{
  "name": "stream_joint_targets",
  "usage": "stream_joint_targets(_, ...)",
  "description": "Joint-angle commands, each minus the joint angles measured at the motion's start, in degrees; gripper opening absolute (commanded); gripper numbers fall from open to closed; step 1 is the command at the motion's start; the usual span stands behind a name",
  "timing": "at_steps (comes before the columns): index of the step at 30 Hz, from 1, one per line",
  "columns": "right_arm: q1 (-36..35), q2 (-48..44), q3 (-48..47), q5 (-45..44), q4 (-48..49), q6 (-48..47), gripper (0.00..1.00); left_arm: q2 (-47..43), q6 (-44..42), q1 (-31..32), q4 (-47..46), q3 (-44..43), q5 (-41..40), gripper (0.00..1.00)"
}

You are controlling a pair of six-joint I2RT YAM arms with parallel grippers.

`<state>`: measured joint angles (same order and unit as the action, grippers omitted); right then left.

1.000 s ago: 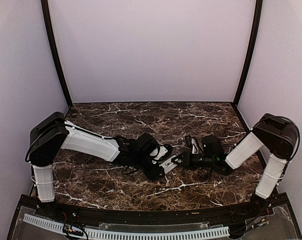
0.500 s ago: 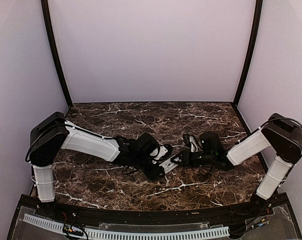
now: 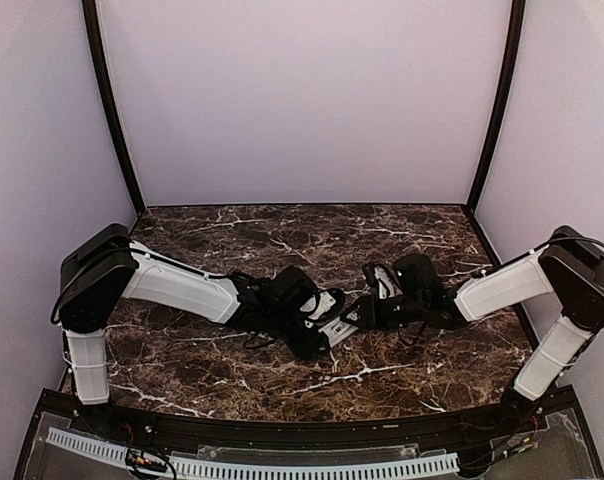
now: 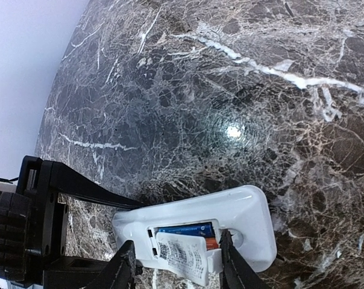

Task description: Load the batteries into the remote control

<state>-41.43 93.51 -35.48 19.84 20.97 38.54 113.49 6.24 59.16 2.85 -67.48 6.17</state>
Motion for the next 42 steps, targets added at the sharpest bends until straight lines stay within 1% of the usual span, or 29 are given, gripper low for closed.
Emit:
stream_joint_targets(1, -0.1, -0.5, -2.2, -4.2, -5.6, -2.7, 0.44, 4.5, 0.4, 0.0, 8.5, 2.3, 0.0, 0.56)
stream_joint_targets(6, -0.1, 0.1, -4.5, -6.3, -9.6, -4.4, 0.44, 4.5, 0.5, 0.0, 8.5, 2.3, 0.0, 0.56)
stream_joint_targets(11, -0.1, 0.1, -5.7, -6.5, -11.1, -5.2, 0.44, 4.5, 0.2, 0.0, 8.7, 2.0, 0.4, 0.56)
stream_joint_targets(15, -0.1, 0.0, -6.1, -6.2, -12.1, -5.6, 0.40, 4.5, 0.0, -0.1, 9.0, 1.9, 0.9, 0.56)
stream_joint_targets(20, 0.0, -0.9, -6.3, -6.1, -13.4, -6.7, 0.38, 4.5, -0.2, -0.1, 10.4, 0.7, 2.5, 0.59)
stream_joint_targets(25, 2.8, -3.6, -7.3, -5.3, -15.9, -10.3, 0.41, 4.0, -0.9, -0.2, 12.2, -0.3, 4.3, 0.62)
stream_joint_targets(28, 5.5, -6.0, -8.1, -3.0, -17.1, -13.8, 0.46, 3.2, -1.2, -0.7, 12.8, -0.4, 5.0, 0.64)
stream_joint_targets(31, 6.8, -6.7, -10.8, -2.5, -21.3, -16.1, 0.48, 2.6, -1.0, -1.2, 12.6, -0.5, 6.2, 0.65)
stream_joint_targets(34, 7.0, -5.2, -13.6, -0.7, -25.2, -18.0, 0.47, 1.9, -0.6, -1.2, 11.0, -0.7, 6.8, 0.66)
stream_joint_targets(37, 7.0, -2.3, -16.2, 0.9, -28.1, -19.1, 0.45, 1.1, -1.0, -1.2, 9.6, -1.6, 6.3, 0.67)
stream_joint_targets(39, 7.0, -1.0, -16.6, 2.1, -27.7, -19.0, 0.42, 0.1, -1.4, -1.3, 9.0, -2.5, 4.1, 0.67)
stream_joint_targets(42, 7.0, 0.7, -16.7, 4.8, -26.0, -18.4, 0.42, 0.0, -1.6, -1.5, 7.4, -3.7, 2.3, 0.67)
